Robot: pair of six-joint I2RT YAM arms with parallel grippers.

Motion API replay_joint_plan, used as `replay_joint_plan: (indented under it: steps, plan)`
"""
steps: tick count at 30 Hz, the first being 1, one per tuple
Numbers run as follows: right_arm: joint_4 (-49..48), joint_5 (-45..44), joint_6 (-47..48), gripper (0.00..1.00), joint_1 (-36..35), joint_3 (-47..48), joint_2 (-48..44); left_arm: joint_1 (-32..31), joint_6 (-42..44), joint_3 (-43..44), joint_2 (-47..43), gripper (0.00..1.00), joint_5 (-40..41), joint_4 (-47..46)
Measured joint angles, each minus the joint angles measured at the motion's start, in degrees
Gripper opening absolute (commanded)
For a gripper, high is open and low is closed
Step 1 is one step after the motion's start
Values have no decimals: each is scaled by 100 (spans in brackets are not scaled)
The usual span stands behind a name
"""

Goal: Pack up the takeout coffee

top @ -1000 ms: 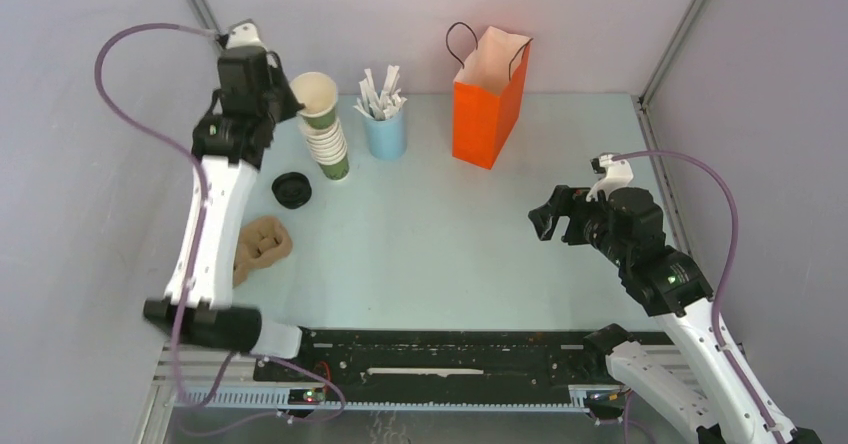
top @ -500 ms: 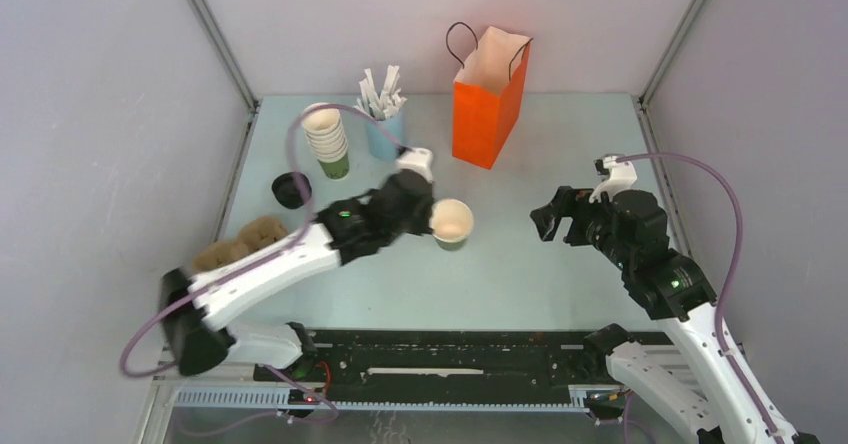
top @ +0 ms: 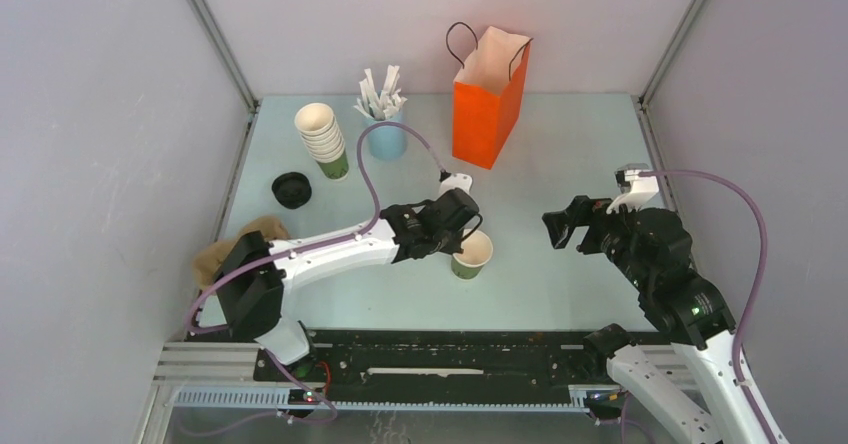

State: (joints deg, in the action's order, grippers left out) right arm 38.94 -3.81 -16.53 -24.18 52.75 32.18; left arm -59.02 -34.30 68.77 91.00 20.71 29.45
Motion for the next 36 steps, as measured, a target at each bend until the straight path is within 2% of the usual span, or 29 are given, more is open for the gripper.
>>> replay_joint_plan:
  steps: [1,3,6,8,11,13,15,18,20,22,25,27,29,32,36]
  plan:
    - [2,0,2,99,7,0,-9,0,-26,-2,0,19,-4,-4]
    - [9,0,15,99,11,0,-9,0,-31,0,-2,40,2,-17]
    - [31,0,42,99,13,0,-9,2,-31,-2,-140,63,114,120]
    - [33,2,66,99,17,0,-9,44,74,-2,-426,75,238,306]
    - [39,2,94,99,17,0,-9,363,238,-22,-1224,87,358,717]
    - [35,4,109,99,17,-11,-9,994,341,-142,-1923,88,345,846]
    - [7,44,127,99,22,-68,-9,1961,398,-361,-2686,89,332,973]
    - [-20,140,142,99,22,-190,22,3742,586,-586,-3539,90,299,1215]
    - [-17,199,162,99,22,-227,79,4741,704,-632,-3731,90,262,1360]
    - [-33,282,181,99,22,-243,125,5427,796,-629,-3681,89,160,1353]
    - [-70,404,214,99,20,-245,149,6343,896,-553,-2949,84,-4,1294]
    - [-92,455,227,99,4,-245,146,6647,942,-319,-2214,79,-46,1309]
    - [-111,501,234,99,-22,-247,146,6780,1032,44,-1283,71,-39,1281]
    - [-133,562,234,100,-66,-299,129,6850,1167,564,-81,66,-61,1270]
    - [-146,595,234,100,-101,-389,111,6911,1259,859,752,52,-105,1244]
